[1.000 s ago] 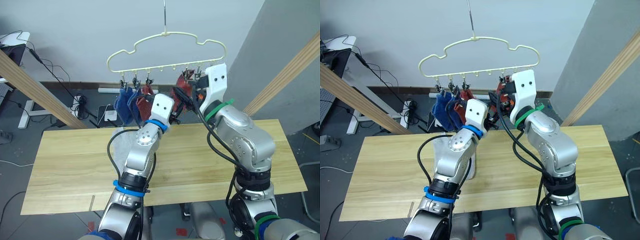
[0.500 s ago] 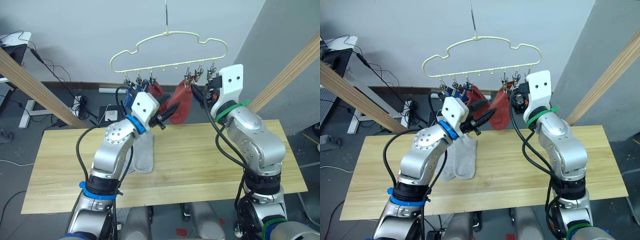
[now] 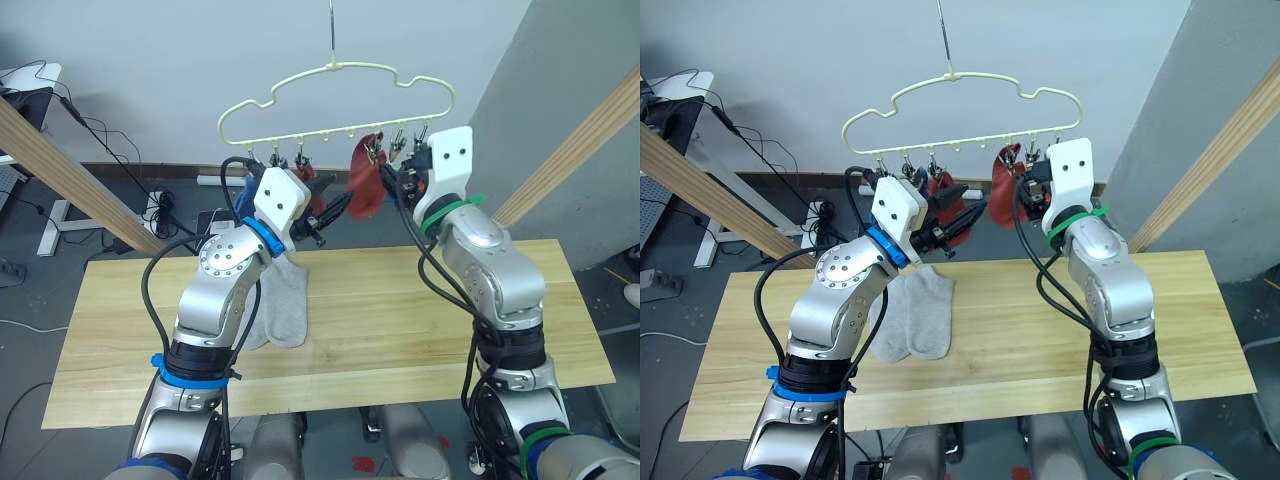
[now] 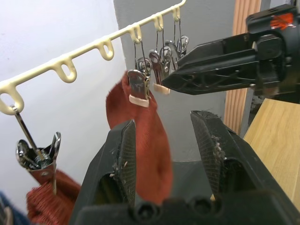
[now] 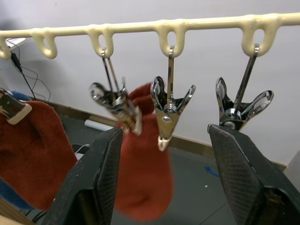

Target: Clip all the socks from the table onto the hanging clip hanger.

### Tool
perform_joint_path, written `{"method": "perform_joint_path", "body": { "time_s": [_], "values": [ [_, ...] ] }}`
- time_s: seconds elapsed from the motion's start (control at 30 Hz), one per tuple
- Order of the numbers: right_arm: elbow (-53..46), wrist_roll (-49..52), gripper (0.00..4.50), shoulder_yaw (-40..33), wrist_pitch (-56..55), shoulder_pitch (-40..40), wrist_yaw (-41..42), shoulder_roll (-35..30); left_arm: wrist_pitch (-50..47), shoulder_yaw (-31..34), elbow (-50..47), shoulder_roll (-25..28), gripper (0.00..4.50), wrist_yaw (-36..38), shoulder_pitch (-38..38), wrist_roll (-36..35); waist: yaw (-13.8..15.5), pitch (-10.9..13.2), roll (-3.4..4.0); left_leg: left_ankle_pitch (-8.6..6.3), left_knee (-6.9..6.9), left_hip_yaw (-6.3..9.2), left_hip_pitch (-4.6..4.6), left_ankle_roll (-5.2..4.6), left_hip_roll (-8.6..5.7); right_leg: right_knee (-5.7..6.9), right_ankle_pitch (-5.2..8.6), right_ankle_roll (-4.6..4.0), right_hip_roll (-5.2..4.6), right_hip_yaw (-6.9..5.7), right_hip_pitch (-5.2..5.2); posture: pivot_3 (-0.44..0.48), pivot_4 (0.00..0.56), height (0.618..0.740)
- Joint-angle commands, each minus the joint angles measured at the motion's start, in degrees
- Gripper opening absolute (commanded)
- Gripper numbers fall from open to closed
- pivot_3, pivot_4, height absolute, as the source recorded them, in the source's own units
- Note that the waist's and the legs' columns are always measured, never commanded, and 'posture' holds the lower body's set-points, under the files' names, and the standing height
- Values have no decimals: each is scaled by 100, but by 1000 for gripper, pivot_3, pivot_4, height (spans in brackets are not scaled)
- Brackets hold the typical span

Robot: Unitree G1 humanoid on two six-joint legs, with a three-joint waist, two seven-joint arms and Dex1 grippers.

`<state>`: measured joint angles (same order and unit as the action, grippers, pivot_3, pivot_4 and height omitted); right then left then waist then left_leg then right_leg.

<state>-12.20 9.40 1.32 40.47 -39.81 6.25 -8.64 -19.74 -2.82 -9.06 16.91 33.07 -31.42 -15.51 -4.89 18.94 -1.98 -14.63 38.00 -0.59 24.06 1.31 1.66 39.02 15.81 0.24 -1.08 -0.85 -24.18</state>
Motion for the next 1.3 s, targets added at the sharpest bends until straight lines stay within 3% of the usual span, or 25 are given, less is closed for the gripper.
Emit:
{"method": "perform_joint_path", "body": {
  "time_s": [0.03,0.47,0.57,0.63,1.3],
  "values": [
    [5,-98,3027,-12,-286,-161,-13,38,44,89,-110,31,2092,-28,-48,-47,1,0,0,0,0,-1,0,0,0,-1,0,0,0,0,0,-156,323,740],
    [583,-444,3027,10,-810,-421,-83,106,61,79,-99,40,2092,-110,-52,-23,2,0,0,0,0,-1,0,0,0,1,0,-1,0,1,0,-151,323,740],
    [693,-436,2402,-2,-872,-492,-97,182,61,71,-104,43,2111,-125,-46,-24,0,0,0,0,0,-1,-1,0,1,1,0,-1,0,1,0,-148,324,740],
    [739,-439,1741,7,-896,-523,-93,220,59,68,-104,43,2111,-133,-42,-20,1,0,0,0,0,0,-1,0,1,2,0,-1,0,0,0,-148,325,740],
    [1155,-493,1741,16,-1232,-759,-3,319,12,53,-193,76,2111,-160,98,-19,7,0,0,0,0,-1,0,0,1,1,-1,-1,-1,1,0,-143,323,740]
  ]
}}
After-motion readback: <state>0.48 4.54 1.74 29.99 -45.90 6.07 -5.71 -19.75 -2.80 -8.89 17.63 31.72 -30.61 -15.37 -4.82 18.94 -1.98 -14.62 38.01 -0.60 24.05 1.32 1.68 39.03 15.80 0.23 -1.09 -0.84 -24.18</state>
